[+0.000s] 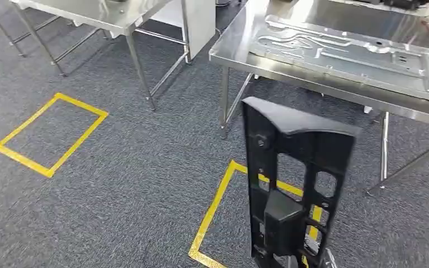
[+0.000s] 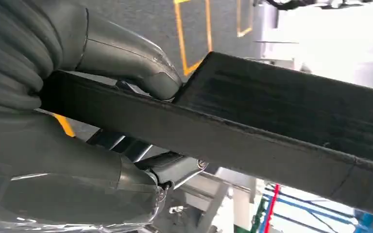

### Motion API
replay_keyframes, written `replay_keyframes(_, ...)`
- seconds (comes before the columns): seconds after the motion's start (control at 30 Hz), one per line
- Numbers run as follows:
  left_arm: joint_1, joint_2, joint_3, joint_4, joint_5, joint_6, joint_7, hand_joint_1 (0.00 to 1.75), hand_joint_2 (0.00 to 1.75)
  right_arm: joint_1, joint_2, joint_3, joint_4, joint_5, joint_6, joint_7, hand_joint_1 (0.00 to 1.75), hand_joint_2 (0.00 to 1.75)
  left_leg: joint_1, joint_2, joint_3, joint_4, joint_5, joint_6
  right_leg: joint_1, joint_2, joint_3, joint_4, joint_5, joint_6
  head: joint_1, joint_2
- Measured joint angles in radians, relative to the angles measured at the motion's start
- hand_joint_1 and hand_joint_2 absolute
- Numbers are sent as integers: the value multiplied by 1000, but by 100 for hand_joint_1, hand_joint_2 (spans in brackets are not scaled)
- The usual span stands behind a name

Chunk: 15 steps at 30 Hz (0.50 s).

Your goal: Take the parts from the cabinet and place them on the table.

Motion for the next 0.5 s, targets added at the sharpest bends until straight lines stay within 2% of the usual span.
replay_keyframes(0.03, 0, 2, 0, 0, -3, -1, 0, 0, 175, -1, 0, 1, -3, 6, 0, 5, 175, 175, -2, -24, 42, -95, 48, 9, 1, 13, 2, 1, -1, 1, 0, 0)
replay_keyframes(0.07, 2, 3, 0, 0, -4, -1, 0, 0, 175, -1, 0, 1, -4, 7, 0, 6, 175, 175, -1, -72, 63, -143, 49, 22, -4, 21, -1, 1, -1, 2, 0, 0)
replay_keyframes(0.1, 2, 8, 0, 0, -4, -1, 0, 0, 175, -5, 0, 2, -6, 7, 0, 8, 175, 175, 1, -75, 72, -172, 44, 21, 5, 34, -8, 9, -2, 9, 0, 0)
replay_keyframes(0.13, 1, 8, 0, 0, -4, -1, 0, 0, 175, -4, 0, 2, -6, 7, 0, 9, 175, 175, -4, -65, 73, -167, 42, 20, -7, 43, -15, 9, 3, 16, 0, 0)
replay_keyframes(0.2, 0, 8, -1, 0, -4, -2, 0, 0, 175, -2, 1, 2, -7, 8, 0, 10, 175, 175, -6, -45, 75, -174, 45, 27, -7, 66, -22, 2, 9, 28, 0, 0)
replay_keyframes(0.23, -2, 4, -1, 0, -5, -3, 1, 0, 175, -2, 1, 2, -9, 8, 0, 11, 175, 175, 11, -28, 80, -192, 55, 37, -7, 64, -19, 10, 3, 30, 0, 0)
replay_keyframes(0.27, -1, 5, -1, 0, -5, -3, 3, 0, 175, 0, 2, 2, -9, 9, -1, 14, 175, 175, 7, -18, 86, -198, 56, 39, -1, 16, -28, 29, -12, 34, 1, 0)
replay_keyframes(0.3, -1, 5, -1, 0, -5, -2, 4, 0, 175, -2, 2, 2, -9, 11, -1, 16, 175, 175, 7, -4, 88, -199, 56, 50, -4, -19, -57, 87, -51, 40, 0, 0)
replay_keyframes(0.37, 1, 5, -1, 0, -5, -2, 6, 0, 175, -5, 5, 2, -8, 11, -2, 22, 175, 175, 4, 22, 86, -198, 54, 49, -13, -43, -138, 245, -122, 51, 1, 0)
replay_keyframes(0.4, 2, 5, -1, 0, -5, -2, 6, 0, 175, -4, 6, 2, -8, 10, -2, 22, 175, 175, 4, 36, 86, -198, 52, 48, -16, -46, -162, 290, -132, 55, 0, 0)
replay_keyframes(0.43, 2, 5, -1, 0, -5, -2, 6, 0, 175, -3, 6, 2, -7, 10, -2, 22, 175, 175, 4, 49, 87, -197, 50, 46, -18, -49, -166, 294, -118, 58, 1, 0)
replay_keyframes(0.47, 1, 5, -1, 0, -5, -2, 6, 0, 175, -3, 6, 2, -7, 10, -1, 23, 175, 175, 4, 60, 88, -196, 48, 43, -22, -53, -147, 255, -86, 61, 0, 0)
replay_keyframes(0.5, 0, 5, -1, 0, -5, -2, 6, 0, 175, -3, 6, 2, -7, 10, 0, 23, 175, 175, 5, 70, 92, -195, 44, 40, -25, -59, -111, 190, -47, 63, 0, 0)
